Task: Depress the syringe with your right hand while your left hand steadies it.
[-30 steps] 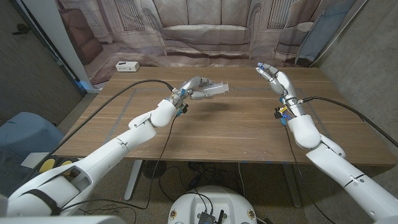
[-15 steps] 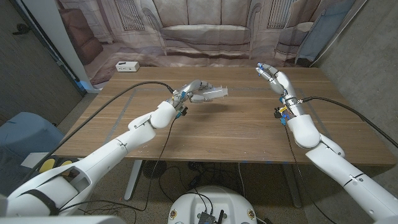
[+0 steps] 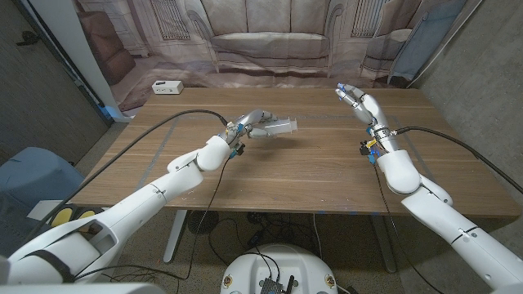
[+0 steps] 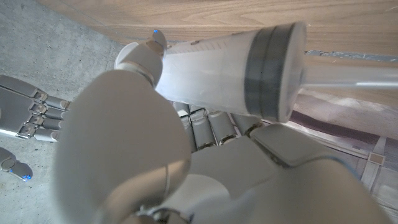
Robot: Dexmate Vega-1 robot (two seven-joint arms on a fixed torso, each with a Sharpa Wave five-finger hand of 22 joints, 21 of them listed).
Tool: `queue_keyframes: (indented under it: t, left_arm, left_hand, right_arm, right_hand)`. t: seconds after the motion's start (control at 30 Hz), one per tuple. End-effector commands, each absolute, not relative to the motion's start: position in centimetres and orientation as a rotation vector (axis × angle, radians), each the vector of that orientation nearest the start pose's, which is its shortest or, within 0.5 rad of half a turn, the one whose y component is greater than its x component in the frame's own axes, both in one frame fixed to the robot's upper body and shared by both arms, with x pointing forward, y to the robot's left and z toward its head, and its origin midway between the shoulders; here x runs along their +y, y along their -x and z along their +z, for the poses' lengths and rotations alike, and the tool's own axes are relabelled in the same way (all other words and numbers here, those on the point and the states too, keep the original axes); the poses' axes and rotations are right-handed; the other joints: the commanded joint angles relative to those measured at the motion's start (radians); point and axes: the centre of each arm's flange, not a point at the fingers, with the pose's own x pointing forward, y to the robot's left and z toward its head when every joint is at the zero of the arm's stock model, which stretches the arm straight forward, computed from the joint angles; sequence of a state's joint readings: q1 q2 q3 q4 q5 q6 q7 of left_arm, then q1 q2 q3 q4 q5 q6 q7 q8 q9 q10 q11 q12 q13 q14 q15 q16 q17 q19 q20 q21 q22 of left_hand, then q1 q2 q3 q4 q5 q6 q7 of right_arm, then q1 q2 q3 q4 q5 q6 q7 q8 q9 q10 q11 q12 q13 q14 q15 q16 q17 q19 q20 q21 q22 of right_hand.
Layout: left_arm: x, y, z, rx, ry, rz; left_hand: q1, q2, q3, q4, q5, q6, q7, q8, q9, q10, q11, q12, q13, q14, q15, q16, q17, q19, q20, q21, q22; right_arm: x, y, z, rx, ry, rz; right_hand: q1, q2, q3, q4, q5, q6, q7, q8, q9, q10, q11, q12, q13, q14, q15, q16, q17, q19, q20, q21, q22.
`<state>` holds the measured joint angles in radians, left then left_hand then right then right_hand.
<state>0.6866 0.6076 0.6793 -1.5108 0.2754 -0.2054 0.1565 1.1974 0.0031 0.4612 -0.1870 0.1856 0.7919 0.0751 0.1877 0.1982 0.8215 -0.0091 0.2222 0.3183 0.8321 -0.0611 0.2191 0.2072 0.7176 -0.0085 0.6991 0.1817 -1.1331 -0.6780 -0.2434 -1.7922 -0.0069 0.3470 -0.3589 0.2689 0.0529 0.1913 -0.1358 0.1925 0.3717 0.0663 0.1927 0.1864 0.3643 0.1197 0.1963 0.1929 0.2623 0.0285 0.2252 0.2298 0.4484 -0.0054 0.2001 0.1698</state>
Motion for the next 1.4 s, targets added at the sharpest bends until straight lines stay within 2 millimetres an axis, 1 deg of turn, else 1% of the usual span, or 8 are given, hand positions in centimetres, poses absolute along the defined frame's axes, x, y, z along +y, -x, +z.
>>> queue_keyframes:
  t: [0.03, 0.43, 0.8, 1.4]
  left_arm:
    - [15.0, -61.8, 0.3, -0.845, -1.021, -0.240]
    - [15.1, -61.9, -0.4, -0.829, -1.050, -0.230]
    - [15.0, -61.9, -1.3, -0.815, -1.088, -0.225]
    - [14.9, -62.1, -2.6, -0.791, -1.129, -0.236]
  left_hand:
    - [0.011, 0.086, 0.020, 0.021, 0.007, -0.004, 0.002, 0.007, 0.003, -0.004, -0.003, 0.000, 0.001, 0.031, -0.039, 0.005, 0.002, -0.006, 0.001, 0.004, 0.002]
    - [0.012, 0.083, 0.017, 0.021, 0.007, -0.008, 0.004, 0.006, 0.003, -0.008, -0.002, -0.002, 0.001, 0.023, -0.040, 0.003, 0.003, -0.011, 0.001, 0.005, 0.002]
    - [0.010, 0.082, 0.014, 0.023, 0.006, -0.011, -0.002, 0.006, 0.003, -0.014, -0.002, -0.005, 0.000, 0.017, -0.037, 0.003, 0.004, -0.022, 0.002, 0.003, 0.002]
    - [0.007, 0.080, 0.009, 0.025, 0.006, -0.019, -0.003, 0.004, 0.002, -0.023, -0.003, -0.008, -0.001, 0.004, -0.033, 0.001, 0.005, -0.035, 0.003, 0.003, 0.002]
  right_arm:
    - [-27.2, -52.5, 0.6, -0.974, 0.521, -0.029]
    - [-27.2, -52.7, 0.4, -0.966, 0.518, -0.030]
    - [-27.2, -52.8, 0.3, -0.962, 0.516, -0.026]
    - [-27.1, -52.8, -0.1, -0.950, 0.514, -0.027]
  right_hand:
    - [0.007, 0.001, -0.004, 0.002, 0.000, 0.005, 0.003, 0.003, 0.001, 0.007, 0.002, 0.005, 0.004, 0.004, 0.005, 0.000, 0.004, 0.005, -0.003, -0.001, 0.006]
    - [0.007, 0.000, -0.005, 0.003, -0.001, 0.005, 0.005, 0.004, 0.001, 0.008, 0.003, 0.005, 0.004, 0.004, 0.005, 0.000, 0.004, 0.004, -0.002, -0.001, 0.006]
    - [0.008, 0.000, -0.005, 0.002, -0.001, 0.005, 0.003, 0.003, 0.001, 0.008, 0.004, 0.005, 0.004, 0.004, 0.007, 0.000, 0.004, 0.004, -0.002, -0.001, 0.006]
    - [0.008, 0.001, -0.006, 0.003, -0.001, 0.006, 0.004, 0.004, 0.001, 0.008, 0.003, 0.005, 0.004, 0.004, 0.006, -0.001, 0.004, 0.003, -0.001, -0.001, 0.006]
